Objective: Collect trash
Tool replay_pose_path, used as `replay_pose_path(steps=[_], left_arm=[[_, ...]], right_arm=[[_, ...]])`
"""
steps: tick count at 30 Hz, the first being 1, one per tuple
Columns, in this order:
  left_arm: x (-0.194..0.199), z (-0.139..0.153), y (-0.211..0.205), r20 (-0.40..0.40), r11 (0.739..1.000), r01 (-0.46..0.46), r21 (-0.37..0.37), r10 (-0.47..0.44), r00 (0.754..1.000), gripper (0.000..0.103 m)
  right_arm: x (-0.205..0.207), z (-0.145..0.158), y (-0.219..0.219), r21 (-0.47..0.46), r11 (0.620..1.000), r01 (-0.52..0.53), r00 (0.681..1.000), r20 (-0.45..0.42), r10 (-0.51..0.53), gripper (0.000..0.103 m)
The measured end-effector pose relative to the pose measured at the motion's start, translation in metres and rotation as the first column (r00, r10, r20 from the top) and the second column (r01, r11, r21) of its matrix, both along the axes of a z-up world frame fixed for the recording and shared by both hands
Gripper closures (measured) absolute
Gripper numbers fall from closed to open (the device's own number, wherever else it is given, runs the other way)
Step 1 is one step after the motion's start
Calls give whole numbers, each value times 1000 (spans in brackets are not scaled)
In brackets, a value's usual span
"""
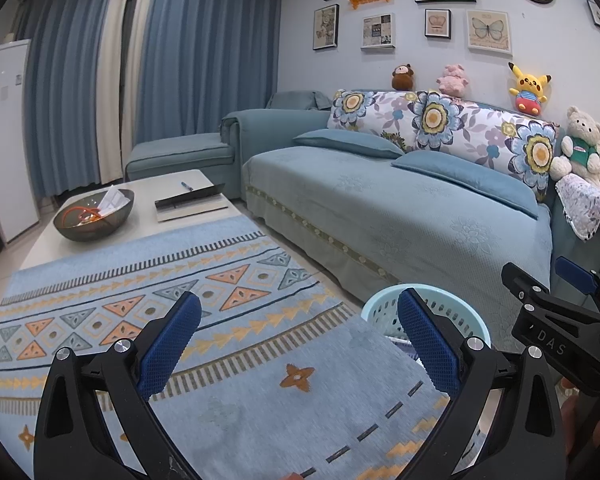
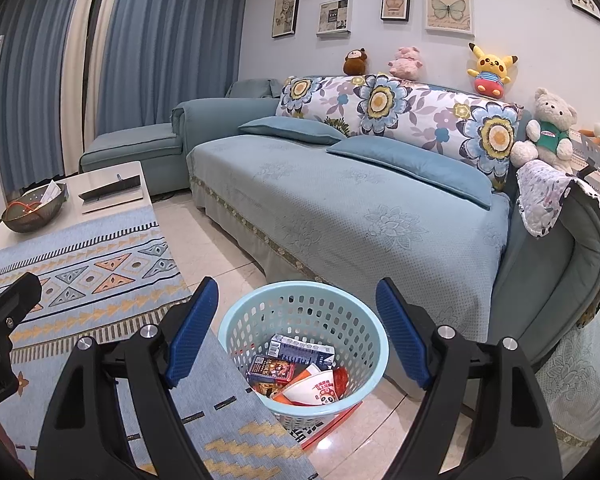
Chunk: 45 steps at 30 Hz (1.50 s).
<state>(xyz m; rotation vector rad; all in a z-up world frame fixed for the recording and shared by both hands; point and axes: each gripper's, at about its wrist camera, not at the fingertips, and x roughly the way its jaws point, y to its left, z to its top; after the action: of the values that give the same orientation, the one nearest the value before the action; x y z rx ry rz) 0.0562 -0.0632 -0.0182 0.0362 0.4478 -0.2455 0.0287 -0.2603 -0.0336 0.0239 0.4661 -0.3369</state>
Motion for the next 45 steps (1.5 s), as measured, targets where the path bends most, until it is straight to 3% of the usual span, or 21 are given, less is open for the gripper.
replay_pose_path(steps=[14,34,45], left_arm=[[0,1,2,2,1000,-13,-4,13,1000,8],[-6,11,5,85,992,-122,43,118,989,8],[-2,14,13,75,987,-152,44,149,986,8]], right_arm=[[0,-1,-1,3,1000,-1,1000,-2,1,26],[-1,1,2,-28,999,29,1000,6,-29,26],[1,2,5,-45,998,42,999,0,-42,26]])
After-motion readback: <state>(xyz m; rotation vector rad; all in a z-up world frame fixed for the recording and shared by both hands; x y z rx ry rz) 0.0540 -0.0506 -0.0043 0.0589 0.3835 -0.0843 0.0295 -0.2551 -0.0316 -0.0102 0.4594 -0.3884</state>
